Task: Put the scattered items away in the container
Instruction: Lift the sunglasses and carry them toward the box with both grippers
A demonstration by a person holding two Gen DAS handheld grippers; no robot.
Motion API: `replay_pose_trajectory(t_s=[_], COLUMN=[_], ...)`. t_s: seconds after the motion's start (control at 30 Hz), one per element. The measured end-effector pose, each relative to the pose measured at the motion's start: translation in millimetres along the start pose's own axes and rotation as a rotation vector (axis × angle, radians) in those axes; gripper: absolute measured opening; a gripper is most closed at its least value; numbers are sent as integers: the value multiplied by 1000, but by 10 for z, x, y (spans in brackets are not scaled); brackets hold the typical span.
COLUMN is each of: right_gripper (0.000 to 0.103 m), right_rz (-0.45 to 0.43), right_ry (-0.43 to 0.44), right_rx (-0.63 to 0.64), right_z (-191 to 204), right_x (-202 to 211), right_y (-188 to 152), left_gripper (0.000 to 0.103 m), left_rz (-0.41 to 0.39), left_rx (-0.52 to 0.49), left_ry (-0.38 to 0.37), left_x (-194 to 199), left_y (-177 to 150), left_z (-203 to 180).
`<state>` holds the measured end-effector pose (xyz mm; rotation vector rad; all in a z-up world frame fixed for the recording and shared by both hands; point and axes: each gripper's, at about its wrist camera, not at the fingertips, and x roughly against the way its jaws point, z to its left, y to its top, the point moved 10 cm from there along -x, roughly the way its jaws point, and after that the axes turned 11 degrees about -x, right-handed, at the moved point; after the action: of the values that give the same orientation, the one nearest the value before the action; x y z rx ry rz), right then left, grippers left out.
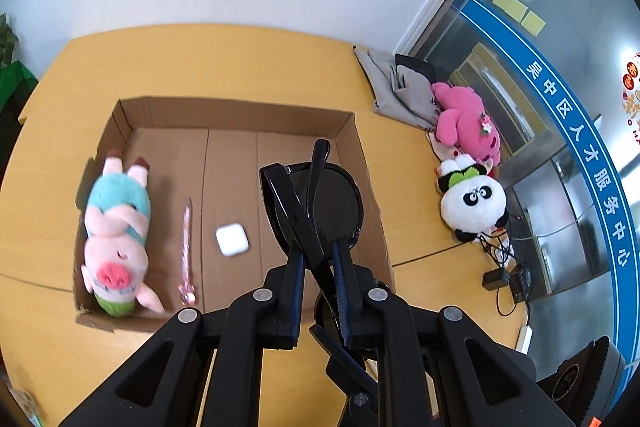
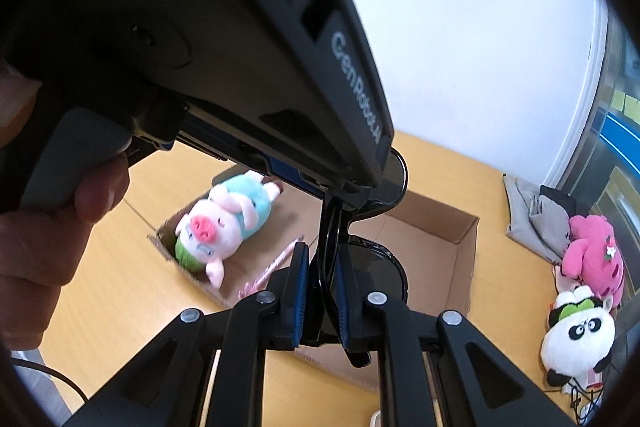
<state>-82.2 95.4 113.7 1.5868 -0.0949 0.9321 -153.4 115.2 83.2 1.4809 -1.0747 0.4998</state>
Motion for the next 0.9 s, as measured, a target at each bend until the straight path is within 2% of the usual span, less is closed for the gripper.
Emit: replay_pose_trajectory(t_s=[0.23,0.4,0.63,0.9], right_gripper=[12,12,12,12], right_rz=[5,26,112,205], right_ry=[11,28,22,26], right_rx=[-16,-58,-122,-149], right_z=[-78,-191,-355,-461], right_x=[-153,-386,-890,-1357], right_y=[303,418,232,-93], left_gripper=[14,14,14,14], left_rz=[3,32,123,219], left_rx=[-18,-25,-2,36], left_ry=[24,35,10,-18], left_x=[-2,-189,-766,-1384], left_y=[356,532,530,353], left_z=[83,178,355,561])
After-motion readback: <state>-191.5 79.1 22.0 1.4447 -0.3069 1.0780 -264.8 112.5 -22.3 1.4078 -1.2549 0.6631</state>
